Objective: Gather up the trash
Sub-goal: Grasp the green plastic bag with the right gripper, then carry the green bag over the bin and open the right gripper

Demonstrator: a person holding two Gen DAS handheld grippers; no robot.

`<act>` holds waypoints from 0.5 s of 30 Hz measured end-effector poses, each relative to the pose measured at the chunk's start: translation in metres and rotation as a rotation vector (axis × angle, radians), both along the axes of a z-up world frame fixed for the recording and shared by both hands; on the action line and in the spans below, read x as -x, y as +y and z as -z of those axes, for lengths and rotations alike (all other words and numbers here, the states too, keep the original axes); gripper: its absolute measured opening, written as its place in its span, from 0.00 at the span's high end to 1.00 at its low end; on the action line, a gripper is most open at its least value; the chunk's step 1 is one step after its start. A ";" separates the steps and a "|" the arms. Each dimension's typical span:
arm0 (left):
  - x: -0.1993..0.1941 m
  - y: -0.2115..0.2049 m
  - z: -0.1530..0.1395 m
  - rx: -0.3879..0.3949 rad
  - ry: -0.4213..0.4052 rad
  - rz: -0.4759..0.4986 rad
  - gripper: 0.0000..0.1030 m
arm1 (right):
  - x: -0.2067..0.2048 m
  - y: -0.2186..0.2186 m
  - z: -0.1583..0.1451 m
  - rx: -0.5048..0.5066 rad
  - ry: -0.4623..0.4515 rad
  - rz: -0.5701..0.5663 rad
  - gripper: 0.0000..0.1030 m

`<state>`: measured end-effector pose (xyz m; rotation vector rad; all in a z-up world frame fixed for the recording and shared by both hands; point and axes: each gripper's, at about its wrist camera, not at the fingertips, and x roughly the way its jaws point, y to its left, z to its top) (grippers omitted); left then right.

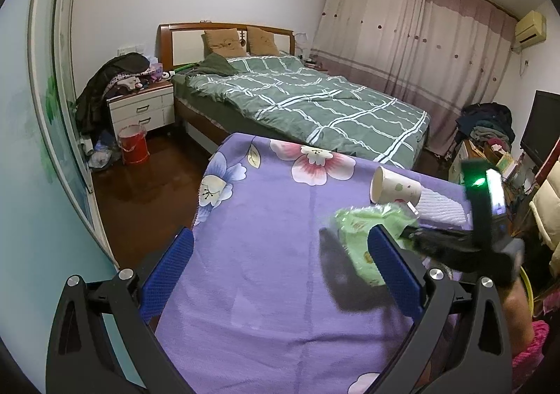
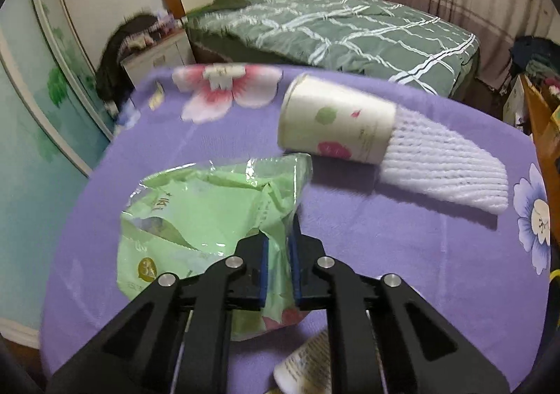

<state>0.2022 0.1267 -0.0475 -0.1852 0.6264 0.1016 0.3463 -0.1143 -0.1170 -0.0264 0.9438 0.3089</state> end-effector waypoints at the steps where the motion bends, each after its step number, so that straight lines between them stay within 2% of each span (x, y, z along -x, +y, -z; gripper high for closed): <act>1: 0.000 -0.001 -0.001 0.000 -0.002 0.002 0.05 | 0.004 -0.003 -0.008 -0.016 -0.018 0.000 0.91; 8: 0.005 -0.019 -0.010 -0.007 -0.015 0.040 0.05 | 0.032 -0.035 -0.055 -0.069 -0.127 0.036 0.91; 12: 0.007 -0.037 -0.014 -0.011 -0.020 0.079 0.05 | 0.047 -0.074 -0.062 -0.077 -0.152 0.106 0.91; 15: 0.007 -0.048 -0.015 -0.012 -0.020 0.103 0.05 | 0.062 -0.121 -0.062 -0.077 -0.163 0.194 0.91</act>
